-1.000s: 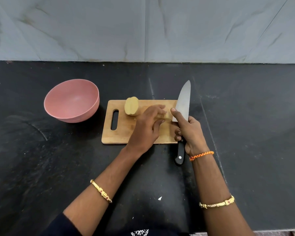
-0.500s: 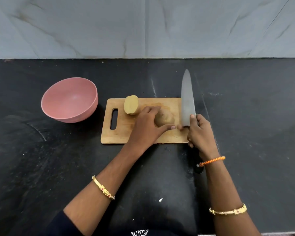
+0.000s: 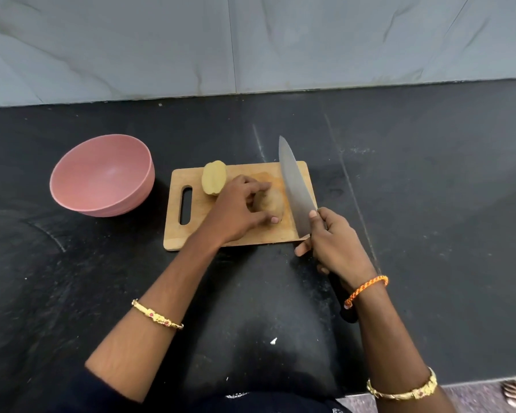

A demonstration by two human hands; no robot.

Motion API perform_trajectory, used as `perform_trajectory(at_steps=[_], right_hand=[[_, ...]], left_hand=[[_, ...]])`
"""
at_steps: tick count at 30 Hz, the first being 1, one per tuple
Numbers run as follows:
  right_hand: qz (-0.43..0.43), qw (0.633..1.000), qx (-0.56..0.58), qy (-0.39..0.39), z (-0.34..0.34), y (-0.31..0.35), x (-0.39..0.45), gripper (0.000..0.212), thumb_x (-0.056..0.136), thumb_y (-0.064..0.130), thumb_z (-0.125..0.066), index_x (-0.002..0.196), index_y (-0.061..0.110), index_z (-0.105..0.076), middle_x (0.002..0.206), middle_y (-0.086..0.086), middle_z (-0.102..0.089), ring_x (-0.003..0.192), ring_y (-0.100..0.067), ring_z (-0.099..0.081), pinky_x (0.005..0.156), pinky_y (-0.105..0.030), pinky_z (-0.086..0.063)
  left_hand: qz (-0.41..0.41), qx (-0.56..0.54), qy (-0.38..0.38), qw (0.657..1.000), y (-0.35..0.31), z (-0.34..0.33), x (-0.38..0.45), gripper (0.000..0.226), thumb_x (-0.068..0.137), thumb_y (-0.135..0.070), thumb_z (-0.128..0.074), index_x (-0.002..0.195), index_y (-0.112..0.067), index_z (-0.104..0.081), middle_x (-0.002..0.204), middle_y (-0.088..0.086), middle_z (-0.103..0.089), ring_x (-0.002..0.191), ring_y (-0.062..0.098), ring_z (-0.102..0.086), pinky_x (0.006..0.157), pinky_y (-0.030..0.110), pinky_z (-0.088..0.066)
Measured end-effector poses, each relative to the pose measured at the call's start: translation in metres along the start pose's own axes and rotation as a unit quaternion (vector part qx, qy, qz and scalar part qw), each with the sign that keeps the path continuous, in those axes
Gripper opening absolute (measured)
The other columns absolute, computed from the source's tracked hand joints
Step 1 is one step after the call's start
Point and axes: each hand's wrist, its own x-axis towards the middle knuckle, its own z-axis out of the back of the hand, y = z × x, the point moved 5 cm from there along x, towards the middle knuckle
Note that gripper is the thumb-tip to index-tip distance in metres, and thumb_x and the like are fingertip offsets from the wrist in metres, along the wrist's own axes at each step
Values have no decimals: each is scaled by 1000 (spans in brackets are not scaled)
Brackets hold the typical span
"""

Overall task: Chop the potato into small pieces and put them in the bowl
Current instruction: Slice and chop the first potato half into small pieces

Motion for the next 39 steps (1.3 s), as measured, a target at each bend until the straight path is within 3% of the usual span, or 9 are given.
perform_trajectory(at_steps=[3,8,22,26,29,32,34,36,39], right_hand=[[-9,1000,20,9,-5,1,3,33,101,33,-33,91,7,-51,58,-5,-60,30,-8,-36,31,-17,-29],[-11,1000,16,21,-8,8,12,33,101,34,-32,80,13,-46,71,-8,-50,45,-15,-40,31,-19,-31],[14,990,-135,39,-6,23,14,31,102,33,-29,82,14,-44,77,-9,-50,48,-18,-45,36,-24,-39],[2,996,-84,19,-7,18,18,33,101,33,-30,90,9,-50,82,-12,-52,49,-19,-45,36,-23,-37],[1,999,-43,-11,-3,14,19,32,100,33,-31,82,12,-48,80,-12,-52,52,-19,-44,35,-22,-34],[-6,999,-19,-33,5,6,15,33,100,33,-32,75,15,-44,78,-11,-51,53,-19,-44,34,-22,-34],[-16,999,-13,-37,10,0,10,33,100,33,-32,76,15,-43,78,-10,-51,51,-19,-44,37,-24,-35],[-23,999,-9,-32,9,-5,3,32,100,33,-32,80,11,-45,76,-9,-50,48,-18,-43,38,-25,-35],[-18,999,-6,-28,2,-8,-7,33,100,31,-32,81,8,-45,71,-8,-50,44,-18,-42,38,-25,-35]], left_hand=[[-5,8,-28,1000,-1,0,-2,74,62,-31,-85,128,-16,-56,120,-4,-54,106,12,-54,93,27,-49],[-6,2,-51,999,0,-2,-3,74,60,-30,-87,126,-13,-58,118,-2,-58,104,13,-56,92,33,-50],[-5,-5,-55,998,8,-7,-5,77,61,-26,-86,130,-13,-55,120,-1,-56,108,13,-53,96,34,-48],[4,51,-145,988,1,-11,-15,62,61,-43,-84,110,-13,-60,105,-2,-55,96,12,-52,85,28,-49],[40,133,-212,967,-8,-13,-21,57,63,-54,-78,92,-15,-48,93,0,-51,86,15,-47,74,26,-42],[59,156,-165,972,-9,-11,-20,69,66,-51,-78,113,-12,-46,111,5,-50,101,19,-48,85,29,-40],[33,183,-91,978,-11,-12,-18,78,71,-37,-78,135,-19,-37,131,8,-38,120,22,-41,100,34,-36],[-16,222,-29,975,-15,-14,-16,72,80,-25,-72,142,-27,-34,144,5,-28,131,22,-30,107,39,-31],[-46,227,-38,972,-15,-12,-16,60,84,-22,-66,139,-29,-42,135,-1,-43,123,19,-38,100,35,-37]])
